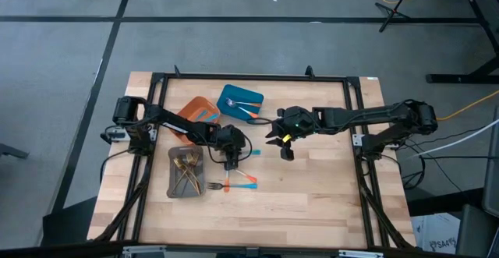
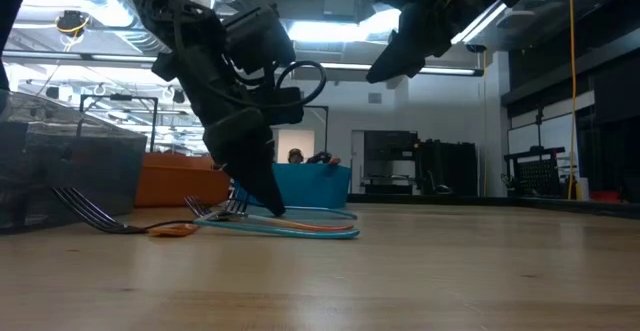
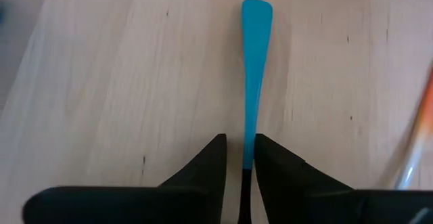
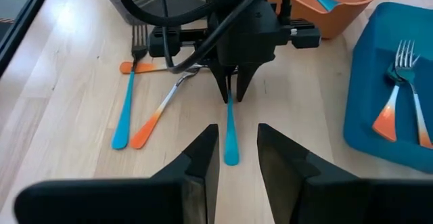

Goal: Sort silverware by color (type)
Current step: Put the blue fork into the orange bin

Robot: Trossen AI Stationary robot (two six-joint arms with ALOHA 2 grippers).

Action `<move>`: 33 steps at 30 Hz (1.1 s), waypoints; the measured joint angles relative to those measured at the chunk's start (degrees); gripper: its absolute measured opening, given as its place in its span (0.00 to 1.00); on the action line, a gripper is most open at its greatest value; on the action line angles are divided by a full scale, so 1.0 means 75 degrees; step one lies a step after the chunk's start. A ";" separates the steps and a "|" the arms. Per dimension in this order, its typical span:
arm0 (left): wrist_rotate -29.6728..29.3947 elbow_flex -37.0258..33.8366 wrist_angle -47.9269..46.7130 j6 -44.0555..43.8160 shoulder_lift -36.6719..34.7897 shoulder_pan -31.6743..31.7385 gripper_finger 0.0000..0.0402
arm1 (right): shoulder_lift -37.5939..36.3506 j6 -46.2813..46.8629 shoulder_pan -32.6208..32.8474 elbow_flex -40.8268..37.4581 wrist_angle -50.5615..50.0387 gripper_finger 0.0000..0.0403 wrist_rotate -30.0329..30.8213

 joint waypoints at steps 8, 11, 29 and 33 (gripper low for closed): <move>-0.0091 -0.0009 0.0066 -0.0001 0.0011 0.0003 0.04 | 0.0000 0.0000 0.0000 0.0000 0.0001 0.23 -0.0002; -0.0088 -0.0009 0.0069 -0.0006 0.0002 0.0003 0.02 | 0.0000 0.0000 0.0000 0.0000 -0.0001 0.23 -0.0002; -0.0115 0.0051 -0.1218 -0.0003 -0.2641 0.0603 0.02 | 0.0000 0.0000 0.0000 0.0000 0.0014 0.23 -0.0002; -0.0564 0.0052 -0.2402 0.0380 -0.3557 0.1015 0.02 | 0.0000 0.0000 0.0000 0.0000 0.0016 0.23 -0.0002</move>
